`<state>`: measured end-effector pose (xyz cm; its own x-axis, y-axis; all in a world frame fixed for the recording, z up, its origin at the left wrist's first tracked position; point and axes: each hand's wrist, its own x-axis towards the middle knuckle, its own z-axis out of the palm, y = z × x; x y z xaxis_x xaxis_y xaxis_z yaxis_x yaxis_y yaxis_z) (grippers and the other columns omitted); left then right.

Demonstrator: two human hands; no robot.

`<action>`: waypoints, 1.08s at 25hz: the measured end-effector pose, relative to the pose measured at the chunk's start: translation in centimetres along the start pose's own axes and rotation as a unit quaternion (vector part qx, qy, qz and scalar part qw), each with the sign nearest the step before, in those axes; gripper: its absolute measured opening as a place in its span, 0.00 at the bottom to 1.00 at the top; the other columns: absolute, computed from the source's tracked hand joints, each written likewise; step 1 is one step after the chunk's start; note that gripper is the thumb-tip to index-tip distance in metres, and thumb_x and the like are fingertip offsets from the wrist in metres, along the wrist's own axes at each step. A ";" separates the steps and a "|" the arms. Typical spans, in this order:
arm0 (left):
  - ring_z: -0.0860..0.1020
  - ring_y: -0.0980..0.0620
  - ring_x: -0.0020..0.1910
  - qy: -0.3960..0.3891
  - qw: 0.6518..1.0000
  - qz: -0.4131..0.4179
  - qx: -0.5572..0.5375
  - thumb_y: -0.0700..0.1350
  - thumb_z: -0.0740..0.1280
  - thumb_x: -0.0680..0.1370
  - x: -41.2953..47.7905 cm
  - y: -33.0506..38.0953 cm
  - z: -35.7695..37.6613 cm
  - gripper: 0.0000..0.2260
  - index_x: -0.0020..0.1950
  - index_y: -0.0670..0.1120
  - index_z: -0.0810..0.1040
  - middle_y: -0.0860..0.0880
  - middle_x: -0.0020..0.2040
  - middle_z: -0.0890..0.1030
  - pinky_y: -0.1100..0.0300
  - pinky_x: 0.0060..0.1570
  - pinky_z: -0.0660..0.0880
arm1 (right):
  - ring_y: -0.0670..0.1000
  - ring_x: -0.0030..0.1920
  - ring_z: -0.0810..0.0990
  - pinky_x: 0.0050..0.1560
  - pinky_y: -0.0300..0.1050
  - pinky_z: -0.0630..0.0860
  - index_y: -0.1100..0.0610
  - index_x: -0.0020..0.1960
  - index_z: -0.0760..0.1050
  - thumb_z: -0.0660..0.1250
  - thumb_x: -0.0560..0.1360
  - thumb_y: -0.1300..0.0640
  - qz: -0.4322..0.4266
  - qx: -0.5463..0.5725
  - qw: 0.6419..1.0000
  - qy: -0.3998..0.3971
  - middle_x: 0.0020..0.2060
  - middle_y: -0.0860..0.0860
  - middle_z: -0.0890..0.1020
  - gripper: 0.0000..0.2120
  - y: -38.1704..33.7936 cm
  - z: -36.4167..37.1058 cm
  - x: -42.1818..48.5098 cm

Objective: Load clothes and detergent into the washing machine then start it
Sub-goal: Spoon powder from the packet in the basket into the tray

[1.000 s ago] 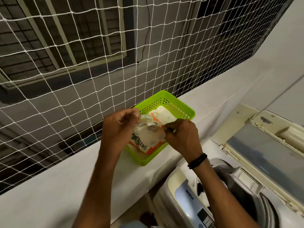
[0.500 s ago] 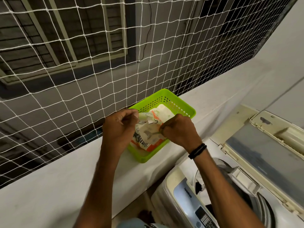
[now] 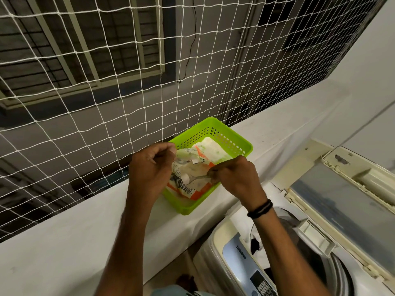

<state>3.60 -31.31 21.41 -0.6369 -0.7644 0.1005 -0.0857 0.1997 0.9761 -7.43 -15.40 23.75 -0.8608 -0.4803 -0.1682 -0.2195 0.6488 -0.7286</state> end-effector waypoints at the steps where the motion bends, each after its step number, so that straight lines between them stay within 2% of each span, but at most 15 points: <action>1: 0.85 0.50 0.47 -0.001 1.000 -0.004 -0.007 0.53 0.69 0.75 0.0 -0.1 0.0 0.09 0.53 0.55 0.84 0.51 0.45 0.86 0.42 0.52 0.81 | 0.51 0.46 0.82 0.52 0.49 0.78 0.51 0.37 0.87 0.68 0.70 0.59 0.002 0.006 1.000 0.020 0.37 0.47 0.87 0.09 0.2 -0.1 -0.2; 4: 0.85 0.51 0.47 0.000 1.000 -0.003 -0.004 0.53 0.69 0.75 0.1 -0.3 0.1 0.09 0.53 0.55 0.83 0.51 0.46 0.86 0.43 0.52 0.81 | 0.53 0.47 0.82 0.51 0.50 0.78 0.51 0.36 0.87 0.67 0.68 0.60 0.010 0.033 0.998 0.056 0.36 0.49 0.87 0.10 1.0 -0.9 -0.4; 7: 0.85 0.51 0.47 0.000 1.000 0.011 0.014 0.49 0.70 0.77 0.2 -0.4 0.5 0.08 0.54 0.52 0.84 0.51 0.46 0.86 0.44 0.53 0.81 | 0.45 0.41 0.82 0.44 0.45 0.76 0.52 0.35 0.86 0.66 0.68 0.61 0.030 0.112 0.992 0.055 0.32 0.47 0.86 0.11 2.0 -2.2 -0.6; 9: 0.85 0.52 0.47 -0.002 1.000 0.023 0.021 0.46 0.70 0.78 0.2 -0.2 0.9 0.07 0.54 0.50 0.84 0.51 0.46 0.86 0.46 0.54 0.81 | 0.40 0.35 0.80 0.39 0.39 0.70 0.54 0.37 0.87 0.66 0.70 0.65 0.039 0.183 0.981 0.048 0.31 0.48 0.86 0.13 2.7 -2.9 -0.9; 12: 0.85 0.53 0.47 -0.007 0.999 0.029 0.023 0.44 0.70 0.78 0.2 0.6 1.4 0.07 0.54 0.48 0.84 0.51 0.46 0.86 0.48 0.54 0.81 | 0.46 0.30 0.70 0.36 0.41 0.64 0.57 0.41 0.87 0.67 0.69 0.68 0.070 0.277 0.958 0.026 0.30 0.51 0.83 0.12 4.1 -3.6 -1.4; 14: 0.85 0.53 0.47 -0.006 0.999 0.028 0.023 0.44 0.69 0.79 0.3 0.8 1.8 0.07 0.55 0.48 0.84 0.50 0.46 0.86 0.50 0.54 0.81 | 0.48 0.31 0.63 0.34 0.43 0.60 0.58 0.42 0.87 0.68 0.69 0.69 0.089 0.327 0.941 0.015 0.30 0.54 0.82 0.11 5.1 -3.8 -1.6; 17: 0.85 0.52 0.46 -0.012 0.999 0.034 0.010 0.44 0.69 0.79 0.2 1.3 2.4 0.07 0.55 0.49 0.84 0.50 0.46 0.86 0.48 0.54 0.81 | 0.48 0.32 0.61 0.30 0.39 0.61 0.61 0.44 0.87 0.68 0.70 0.70 0.112 0.382 0.917 0.009 0.32 0.55 0.81 0.11 6.4 -4.3 -1.7; 21: 0.85 0.53 0.46 -0.035 0.998 0.056 0.000 0.46 0.69 0.78 -0.1 2.5 4.0 0.05 0.53 0.52 0.83 0.51 0.45 0.86 0.51 0.53 0.81 | 0.49 0.33 0.61 0.30 0.38 0.58 0.62 0.45 0.86 0.67 0.71 0.70 0.101 0.411 0.906 0.021 0.30 0.54 0.80 0.10 8.2 -5.7 -2.6; 24: 0.85 0.57 0.46 -0.068 0.994 0.080 0.002 0.46 0.69 0.79 -1.2 3.8 6.2 0.05 0.52 0.52 0.83 0.54 0.45 0.86 0.58 0.52 0.80 | 0.46 0.27 0.62 0.27 0.35 0.58 0.65 0.46 0.85 0.66 0.72 0.70 0.123 0.422 0.897 0.052 0.24 0.49 0.77 0.09 10.0 -7.4 -3.7; 27: 0.84 0.58 0.44 -0.116 0.988 0.096 -0.020 0.43 0.69 0.79 -2.9 4.8 9.5 0.05 0.52 0.49 0.84 0.54 0.43 0.86 0.66 0.47 0.79 | 0.49 0.28 0.65 0.35 0.44 0.63 0.65 0.47 0.85 0.68 0.71 0.69 0.145 0.435 0.882 0.107 0.24 0.50 0.76 0.08 13.1 -8.9 -5.3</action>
<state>-2.23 -22.36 23.99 -0.7974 -0.5529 0.2420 0.0812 0.2991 0.9508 -9.86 0.85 21.00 -0.9104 -0.1853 -0.3699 0.3793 -0.0168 -0.9251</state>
